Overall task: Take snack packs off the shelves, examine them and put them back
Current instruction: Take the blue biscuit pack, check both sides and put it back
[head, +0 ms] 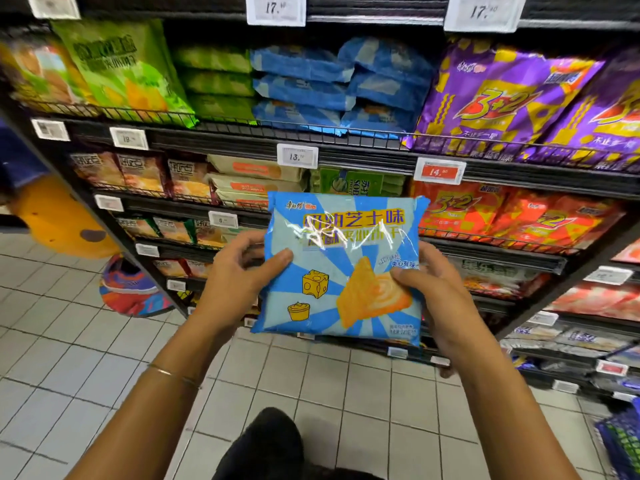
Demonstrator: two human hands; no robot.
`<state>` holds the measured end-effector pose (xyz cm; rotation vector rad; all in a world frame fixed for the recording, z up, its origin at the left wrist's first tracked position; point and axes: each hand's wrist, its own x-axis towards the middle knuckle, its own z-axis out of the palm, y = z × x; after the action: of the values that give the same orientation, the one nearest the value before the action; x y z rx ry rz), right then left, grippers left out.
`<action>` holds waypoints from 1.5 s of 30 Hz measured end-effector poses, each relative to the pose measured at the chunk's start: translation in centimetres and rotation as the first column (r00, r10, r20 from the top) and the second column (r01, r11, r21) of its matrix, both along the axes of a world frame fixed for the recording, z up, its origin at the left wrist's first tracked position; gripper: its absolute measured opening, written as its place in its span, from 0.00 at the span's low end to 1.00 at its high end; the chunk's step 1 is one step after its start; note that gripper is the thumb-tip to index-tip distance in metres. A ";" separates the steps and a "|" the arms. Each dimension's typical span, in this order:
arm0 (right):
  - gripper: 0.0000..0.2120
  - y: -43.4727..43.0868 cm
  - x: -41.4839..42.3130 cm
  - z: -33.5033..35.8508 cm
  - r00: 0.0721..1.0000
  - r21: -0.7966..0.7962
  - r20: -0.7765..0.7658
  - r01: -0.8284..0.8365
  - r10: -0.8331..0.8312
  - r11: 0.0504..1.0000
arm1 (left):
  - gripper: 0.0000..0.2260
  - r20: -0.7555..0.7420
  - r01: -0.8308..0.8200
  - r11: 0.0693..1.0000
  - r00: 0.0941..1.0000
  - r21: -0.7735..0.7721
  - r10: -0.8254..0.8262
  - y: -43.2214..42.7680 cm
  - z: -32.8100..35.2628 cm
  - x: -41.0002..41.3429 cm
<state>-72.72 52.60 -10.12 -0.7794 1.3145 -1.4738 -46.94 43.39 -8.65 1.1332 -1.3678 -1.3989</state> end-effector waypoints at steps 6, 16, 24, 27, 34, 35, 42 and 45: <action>0.19 -7.2 0.9 3.0 0.993 -0.058 -0.115 0.009 -0.016 0.998 | 0.10 -0.040 -0.132 0.989 0.991 -0.072 0.130 -5.9 1.3 0.2; 0.21 -21.3 2.2 8.0 0.973 -0.175 -0.142 0.154 -0.179 0.972 | 0.12 -0.148 -0.151 0.963 0.982 -0.223 0.120 -20.8 6.4 -0.5; 0.08 -25.9 0.1 11.6 0.846 -0.341 -0.348 0.287 -0.403 0.895 | 0.09 -0.181 -0.077 0.930 0.983 -0.361 0.011 -28.2 10.1 -4.6; 0.06 -26.0 -0.9 12.2 0.777 -0.375 -0.406 0.339 -0.482 0.863 | 0.09 -0.188 -0.046 0.922 0.982 -0.385 -0.029 -29.0 10.4 -6.3; 0.09 -26.2 -3.0 11.9 0.661 -0.361 -0.472 0.459 -0.583 0.812 | 0.13 -0.231 -0.025 0.921 0.970 -0.389 -0.071 -30.2 10.4 -9.6; 0.08 -26.2 -3.1 11.9 0.646 -0.364 -0.484 0.465 -0.591 0.807 | 0.13 -0.237 -0.023 0.919 0.968 -0.393 -0.077 -30.3 10.3 -9.8; 0.10 -26.9 -3.5 11.3 0.585 -0.395 -0.491 0.511 -0.646 0.763 | 0.18 -0.175 -0.042 0.883 0.984 -0.467 -0.046 -30.7 9.5 -10.4; 0.07 -26.5 -3.4 10.1 0.591 -0.377 -0.530 0.479 -0.608 0.793 | 0.18 -0.082 -0.055 0.870 0.996 -0.490 0.016 -30.4 8.2 -10.0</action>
<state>-76.10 26.10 -0.03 -1.1293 2.0906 -1.9452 -56.91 12.99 -0.48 0.7516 -1.5257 -0.9694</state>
